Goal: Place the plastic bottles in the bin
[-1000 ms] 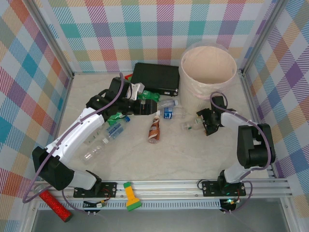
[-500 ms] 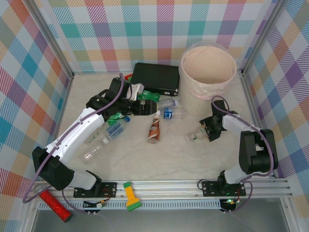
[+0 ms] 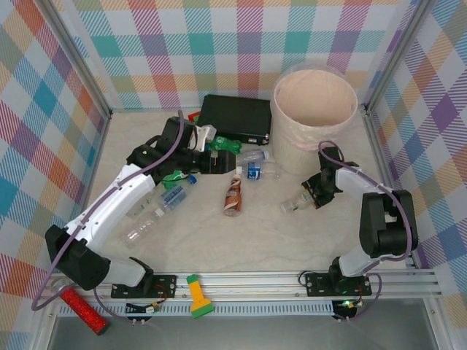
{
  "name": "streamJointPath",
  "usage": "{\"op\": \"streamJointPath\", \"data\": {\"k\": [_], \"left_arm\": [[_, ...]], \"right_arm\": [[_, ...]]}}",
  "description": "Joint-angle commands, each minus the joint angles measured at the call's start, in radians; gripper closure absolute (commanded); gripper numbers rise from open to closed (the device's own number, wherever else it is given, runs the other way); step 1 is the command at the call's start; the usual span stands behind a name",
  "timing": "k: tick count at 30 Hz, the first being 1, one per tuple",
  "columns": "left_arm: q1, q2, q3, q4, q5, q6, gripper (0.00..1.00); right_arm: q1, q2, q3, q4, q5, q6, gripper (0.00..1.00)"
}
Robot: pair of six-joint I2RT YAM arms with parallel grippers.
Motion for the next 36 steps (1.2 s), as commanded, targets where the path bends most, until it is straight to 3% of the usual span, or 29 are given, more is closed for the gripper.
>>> {"op": "streamJointPath", "data": {"k": [1, 11, 19, 27, 36], "left_arm": [[-0.007, -0.032, -0.016, -0.009, -0.011, 0.006, 0.0], [-0.007, -0.022, -0.011, -0.005, -0.002, 0.005, 0.0], [-0.007, -0.007, 0.018, -0.006, -0.015, 0.012, 0.01], [-0.005, -0.01, 0.07, -0.005, -0.124, -0.012, 0.01], [-0.002, -0.045, 0.085, 0.0, -0.19, -0.034, 0.01]], "right_arm": [[0.006, -0.034, -0.001, -0.073, 0.016, -0.018, 0.47], [0.004, -0.325, -0.017, -0.22, 0.107, -0.07, 0.47], [0.0, -0.541, 0.174, -0.395, 0.227, -0.202, 0.49], [-0.001, -0.521, 0.491, -0.475, 0.286, -0.369, 0.49], [-0.002, -0.266, 0.968, -0.502, 0.207, -0.604, 0.48]]}}
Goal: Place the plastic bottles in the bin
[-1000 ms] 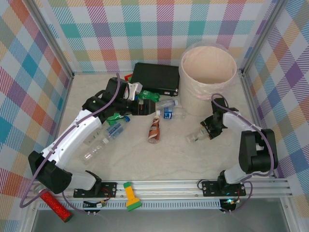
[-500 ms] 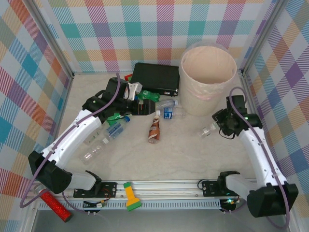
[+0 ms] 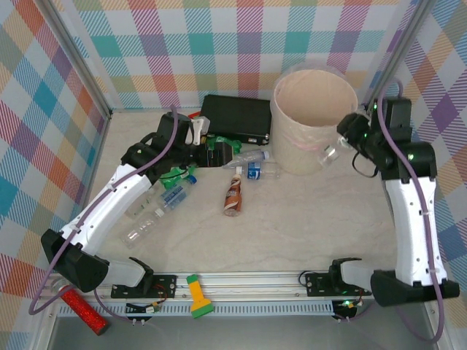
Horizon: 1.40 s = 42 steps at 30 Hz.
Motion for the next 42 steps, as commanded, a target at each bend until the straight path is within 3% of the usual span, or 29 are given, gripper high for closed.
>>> {"op": "streamJointPath", "data": {"k": [1, 10, 13, 16, 22, 42], "left_arm": [[-0.002, -0.04, 0.034, 0.001, -0.052, -0.022, 0.0], [0.004, -0.086, 0.028, -0.03, -0.088, -0.025, 0.0], [0.004, -0.11, 0.017, -0.04, -0.108, -0.028, 0.01], [0.004, -0.134, 0.01, -0.056, -0.134, -0.027, 0.0], [0.004, -0.168, -0.002, -0.072, -0.171, -0.032, 0.01], [0.004, -0.148, -0.013, -0.052, -0.175, -0.061, 0.0]], "right_arm": [[-0.001, 0.099, 0.156, -0.022, -0.052, -0.142, 0.48], [-0.044, 0.5, 0.678, -0.112, -0.273, -0.227, 0.48], [-0.076, 0.597, 0.765, -0.115, -0.353, -0.211, 0.48], [-0.105, 0.657, 0.775, -0.083, -0.438, -0.18, 0.48], [-0.111, 0.765, 0.806, -0.082, -0.488, -0.179, 0.48], [-0.109, 0.85, 0.816, -0.128, -0.5, -0.231, 0.44]]}}
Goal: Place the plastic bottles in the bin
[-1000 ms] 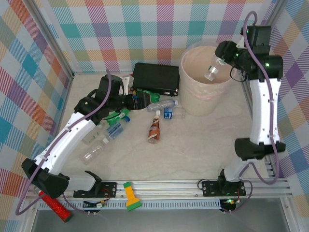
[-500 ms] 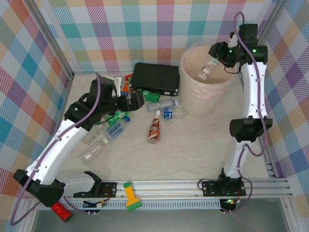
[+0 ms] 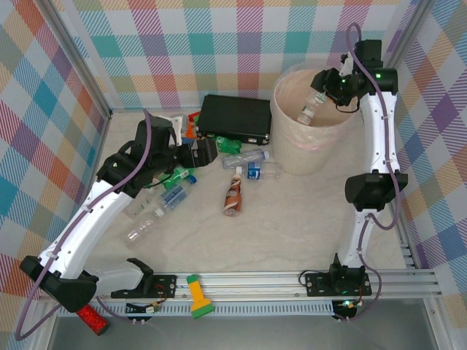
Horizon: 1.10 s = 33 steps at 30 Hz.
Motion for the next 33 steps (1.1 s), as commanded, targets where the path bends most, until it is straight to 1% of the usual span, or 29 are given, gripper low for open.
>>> {"op": "streamJointPath", "data": {"k": [1, 2, 3, 4, 6, 7, 8, 17, 21, 23, 27, 31, 33], "left_arm": [[0.004, 0.008, -0.013, 0.003, -0.009, -0.021, 0.0], [0.004, 0.008, -0.013, 0.005, -0.008, -0.022, 0.0], [0.003, 0.009, -0.014, 0.007, -0.009, -0.023, 0.0], [0.004, 0.008, -0.013, 0.008, -0.01, -0.024, 0.0], [0.004, 0.007, -0.016, 0.009, -0.011, -0.026, 0.0], [0.004, 0.008, -0.017, 0.01, -0.012, -0.025, 0.01], [0.004, 0.008, -0.018, 0.01, -0.012, -0.027, 0.0], [0.004, 0.012, -0.034, 0.012, 0.007, -0.029, 0.01], [0.004, 0.014, -0.041, 0.001, 0.017, -0.028, 0.01], [0.004, 0.014, -0.05, -0.001, 0.027, -0.028, 0.0], [0.004, 0.027, -0.065, -0.011, 0.074, -0.046, 0.0], [0.003, 0.06, -0.083, -0.008, 0.137, -0.075, 0.0], [0.001, 0.08, -0.09, -0.012, 0.142, -0.091, 0.0]], "right_arm": [[0.003, 0.01, 0.031, -0.016, -0.032, -0.026, 0.43], [0.002, 0.009, 0.031, -0.014, -0.036, -0.026, 0.4], [0.002, 0.007, 0.031, -0.015, -0.04, -0.028, 0.31], [0.002, 0.004, 0.031, -0.013, -0.039, -0.028, 0.27], [0.002, -0.005, 0.031, -0.012, -0.038, -0.029, 0.25], [0.002, -0.011, 0.031, -0.007, -0.036, -0.028, 0.17], [0.002, -0.018, 0.031, -0.005, -0.035, -0.028, 0.01], [0.002, -0.093, 0.027, 0.004, -0.022, -0.029, 0.01], [0.007, -0.155, -0.004, -0.001, -0.019, -0.03, 0.01], [0.012, -0.204, -0.056, 0.014, -0.015, -0.03, 0.01], [0.029, -0.345, -0.238, 0.083, -0.012, -0.017, 0.01], [0.056, -0.512, -0.464, 0.165, -0.017, -0.014, 0.01], [0.062, -0.591, -0.591, 0.216, -0.031, -0.007, 0.01]]}}
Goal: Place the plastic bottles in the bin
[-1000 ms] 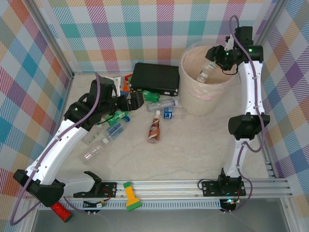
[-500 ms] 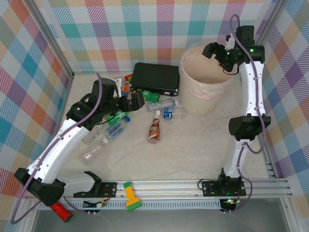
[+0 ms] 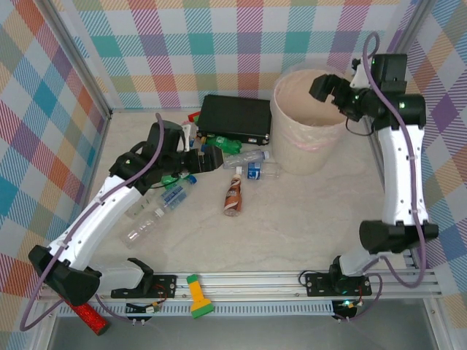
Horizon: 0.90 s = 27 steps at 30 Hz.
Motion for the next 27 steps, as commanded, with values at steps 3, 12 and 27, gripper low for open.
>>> {"op": "streamJointPath", "data": {"k": [3, 12, 27], "left_arm": [[-0.011, 0.07, -0.025, -0.029, 0.045, -0.059, 0.0], [-0.118, 0.28, -0.016, -0.128, -0.039, -0.106, 0.06], [-0.211, 0.609, 0.065, -0.138, -0.087, -0.131, 0.09]], "right_arm": [[0.014, -0.163, -0.244, 0.121, -0.05, 0.006, 0.01], [0.029, -0.274, -0.429, 0.15, -0.13, -0.042, 0.01], [0.081, -0.523, -0.759, 0.203, -0.171, -0.006, 0.01]]}}
